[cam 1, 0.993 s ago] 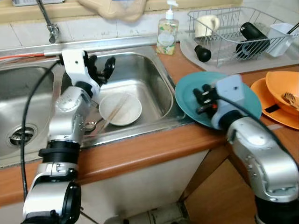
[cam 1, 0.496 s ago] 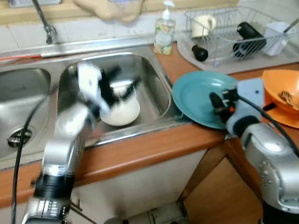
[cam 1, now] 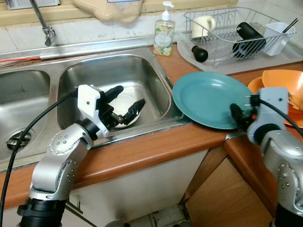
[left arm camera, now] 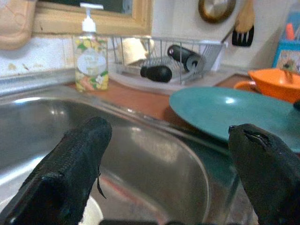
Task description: Kitchen organization
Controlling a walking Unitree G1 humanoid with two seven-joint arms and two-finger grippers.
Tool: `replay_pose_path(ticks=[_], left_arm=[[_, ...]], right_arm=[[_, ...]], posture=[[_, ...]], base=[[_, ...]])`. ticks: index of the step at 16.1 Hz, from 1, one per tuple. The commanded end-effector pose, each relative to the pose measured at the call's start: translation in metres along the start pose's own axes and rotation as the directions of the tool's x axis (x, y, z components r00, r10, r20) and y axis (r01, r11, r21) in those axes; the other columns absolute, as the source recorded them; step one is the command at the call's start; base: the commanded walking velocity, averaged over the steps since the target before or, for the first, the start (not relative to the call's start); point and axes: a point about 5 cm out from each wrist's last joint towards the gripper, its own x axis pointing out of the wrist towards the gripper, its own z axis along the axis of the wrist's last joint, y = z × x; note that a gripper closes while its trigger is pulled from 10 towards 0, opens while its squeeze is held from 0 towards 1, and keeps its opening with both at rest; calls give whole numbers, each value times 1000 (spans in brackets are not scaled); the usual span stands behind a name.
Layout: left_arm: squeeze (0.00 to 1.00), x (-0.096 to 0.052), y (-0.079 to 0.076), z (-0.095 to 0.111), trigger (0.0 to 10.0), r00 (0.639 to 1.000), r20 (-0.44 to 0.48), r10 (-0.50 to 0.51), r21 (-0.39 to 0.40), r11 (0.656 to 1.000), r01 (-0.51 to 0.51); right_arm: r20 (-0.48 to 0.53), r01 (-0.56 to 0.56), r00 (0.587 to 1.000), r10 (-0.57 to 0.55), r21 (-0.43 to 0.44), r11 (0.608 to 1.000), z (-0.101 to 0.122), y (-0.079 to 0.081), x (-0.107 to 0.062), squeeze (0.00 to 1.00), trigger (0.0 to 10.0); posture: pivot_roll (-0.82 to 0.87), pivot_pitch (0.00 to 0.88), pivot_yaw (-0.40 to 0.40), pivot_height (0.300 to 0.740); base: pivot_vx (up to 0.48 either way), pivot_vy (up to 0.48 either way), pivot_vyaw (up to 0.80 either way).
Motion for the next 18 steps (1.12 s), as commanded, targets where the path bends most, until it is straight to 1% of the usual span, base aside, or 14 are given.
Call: replay_pose_path(ticks=[1,5,6,7,8,10,12,15,16,17,18], left_arm=[[1000,-1,-5,3,10000,999,-4,-39,16,999,39],[1000,-5,-7,3,10000,998,-18,-52,22,998,52],[431,-5,-7,3,10000,998,-22,-57,27,998,58],[204,-5,-7,4,10000,998,-22,-61,30,998,61],[0,-5,-7,4,10000,998,-23,-63,29,998,63],[0,-5,-7,4,10000,997,-27,-72,28,997,73],[0,-6,-8,3,10000,997,-30,-73,26,997,74],[0,-6,-8,2,10000,997,-32,-75,23,997,76],[0,-6,-8,2,10000,997,-32,-76,23,997,76],[0,-6,-8,2,10000,996,-34,-77,23,997,77],[0,-5,-8,2,10000,997,-35,-76,23,997,76]], right_arm=[[0,52,999,-52,1,999,4,-7,-1,1000,10000],[-44,115,993,-113,25,993,1,-15,0,1000,10000],[-62,117,992,-113,64,991,0,-16,1,0,10000],[-72,106,992,-99,94,990,-1,-16,2,0,10000],[-88,86,993,-74,130,988,-2,-15,4,0,10000],[-116,53,993,-28,220,974,-6,-13,6,0,10000],[-140,22,990,24,316,949,-9,-9,9,0,10000],[-143,-5,988,63,373,928,-11,-7,14,0,10000],[-144,-6,987,66,382,924,-12,-7,15,0,8392],[-157,-1,985,72,412,911,-14,-8,17,0,5725],[-169,0,982,85,446,895,-16,-8,20,0,4902]], posture=[[-144,0,17,740],[-143,0,16,740],[-144,0,17,740],[-144,0,18,740],[-144,0,18,740],[-142,0,15,740],[-140,0,12,740],[-136,0,10,740],[-136,0,10,740],[-134,0,8,740],[-135,0,5,740]], base=[[0,0,0],[0,0,0],[0,0,0],[0,0,0],[0,0,0],[0,0,0],[0,0,0],[0,0,0],[0,0,0],[0,0,0],[0,0,0]])
